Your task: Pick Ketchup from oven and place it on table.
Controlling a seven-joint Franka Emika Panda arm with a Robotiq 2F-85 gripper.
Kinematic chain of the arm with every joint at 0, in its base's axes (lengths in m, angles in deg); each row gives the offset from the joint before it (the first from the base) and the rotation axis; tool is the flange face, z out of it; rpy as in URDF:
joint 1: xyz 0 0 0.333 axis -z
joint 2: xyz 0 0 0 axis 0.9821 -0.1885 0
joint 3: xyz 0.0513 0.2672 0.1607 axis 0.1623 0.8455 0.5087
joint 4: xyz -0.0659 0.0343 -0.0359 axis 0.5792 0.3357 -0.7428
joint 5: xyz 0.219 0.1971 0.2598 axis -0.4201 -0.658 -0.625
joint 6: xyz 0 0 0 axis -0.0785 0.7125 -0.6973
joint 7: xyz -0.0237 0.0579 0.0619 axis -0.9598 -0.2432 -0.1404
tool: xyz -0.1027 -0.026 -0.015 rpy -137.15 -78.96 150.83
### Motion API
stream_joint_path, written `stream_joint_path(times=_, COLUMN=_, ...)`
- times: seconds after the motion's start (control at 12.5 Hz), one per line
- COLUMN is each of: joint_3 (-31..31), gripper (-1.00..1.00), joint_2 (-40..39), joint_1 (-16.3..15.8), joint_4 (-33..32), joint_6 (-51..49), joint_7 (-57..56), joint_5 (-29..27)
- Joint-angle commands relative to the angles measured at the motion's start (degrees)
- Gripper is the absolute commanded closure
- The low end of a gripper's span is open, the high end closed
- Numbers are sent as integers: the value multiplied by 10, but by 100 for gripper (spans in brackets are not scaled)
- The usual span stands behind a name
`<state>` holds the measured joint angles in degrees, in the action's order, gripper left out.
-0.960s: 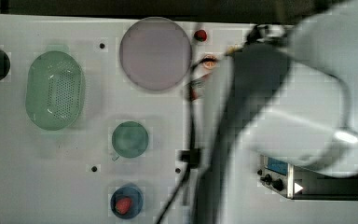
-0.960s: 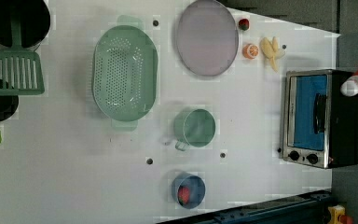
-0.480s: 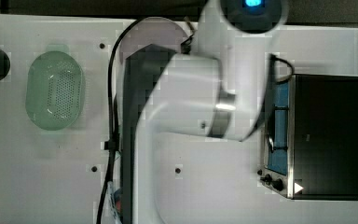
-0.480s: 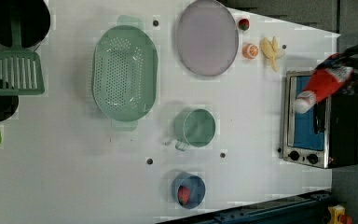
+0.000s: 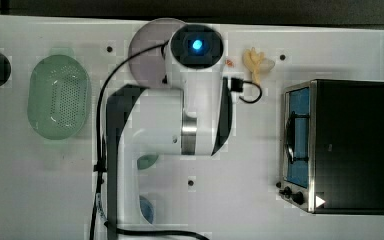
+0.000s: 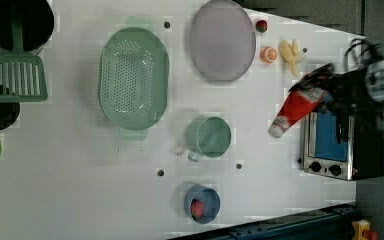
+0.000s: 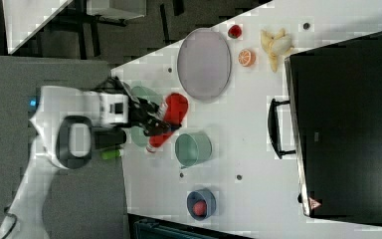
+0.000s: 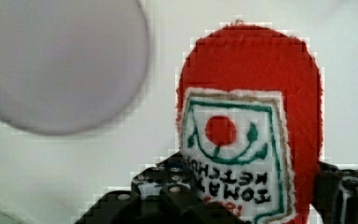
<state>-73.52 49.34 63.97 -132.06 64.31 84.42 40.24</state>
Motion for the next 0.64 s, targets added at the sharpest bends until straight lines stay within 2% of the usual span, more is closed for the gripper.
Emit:
stream_joint_path(times=0.08, joint_3=-16, gripper=-27, joint_2=7, joint_1=7, joint_4=-64, joint_6=59, joint_7=3, joint_5=6)
stream_joint_path(times=0.32, joint_3=-18, gripper=-27, joint_2=-26, joint_1=10, joint_4=-115, joint_6=124, joint_7=3, joint_5=6)
stream_joint_path(times=0.64, joint_3=-20, gripper=-27, joint_2=-95, joint_1=11, joint_4=-131, joint_6=203, joint_7=4, joint_5=3)
